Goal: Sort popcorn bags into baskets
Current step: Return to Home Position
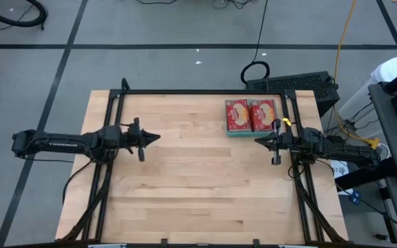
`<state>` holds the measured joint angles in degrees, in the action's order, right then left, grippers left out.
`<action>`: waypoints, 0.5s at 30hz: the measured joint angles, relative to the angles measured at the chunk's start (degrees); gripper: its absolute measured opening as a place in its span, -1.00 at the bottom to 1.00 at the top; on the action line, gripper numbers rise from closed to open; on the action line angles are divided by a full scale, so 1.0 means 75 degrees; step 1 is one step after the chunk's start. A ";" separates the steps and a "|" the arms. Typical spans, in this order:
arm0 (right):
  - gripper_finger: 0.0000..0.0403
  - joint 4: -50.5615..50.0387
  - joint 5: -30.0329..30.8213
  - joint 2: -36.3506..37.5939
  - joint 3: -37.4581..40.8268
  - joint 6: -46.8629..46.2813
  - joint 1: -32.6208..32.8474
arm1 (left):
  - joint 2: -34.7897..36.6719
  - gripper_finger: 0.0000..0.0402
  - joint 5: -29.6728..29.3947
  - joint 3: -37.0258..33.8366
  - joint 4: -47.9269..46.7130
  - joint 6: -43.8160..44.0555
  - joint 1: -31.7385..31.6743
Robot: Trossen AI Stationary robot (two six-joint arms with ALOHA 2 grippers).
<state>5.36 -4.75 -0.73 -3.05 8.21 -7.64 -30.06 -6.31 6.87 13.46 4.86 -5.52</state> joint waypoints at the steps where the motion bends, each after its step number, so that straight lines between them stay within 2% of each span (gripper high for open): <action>1: -1.00 -0.0015 0.0000 -0.0009 0.0000 0.0000 0.0000 | 0.0128 -0.99 -0.0054 -0.0084 -0.0005 0.0006 0.0005; 11: -1.00 0.0021 0.0009 -0.0003 0.0000 0.0000 0.0000 | 0.1453 -0.99 -0.0355 -0.0794 0.0021 0.0114 0.0052; 15: -1.00 0.0037 0.0012 -0.0003 0.0000 -0.0003 0.0000 | 0.2072 -1.00 -0.0376 -0.0845 -0.0480 0.0132 0.0052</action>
<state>5.64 -4.67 -0.75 -3.05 8.19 -7.64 -14.53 -9.13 0.54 9.86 5.85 -5.13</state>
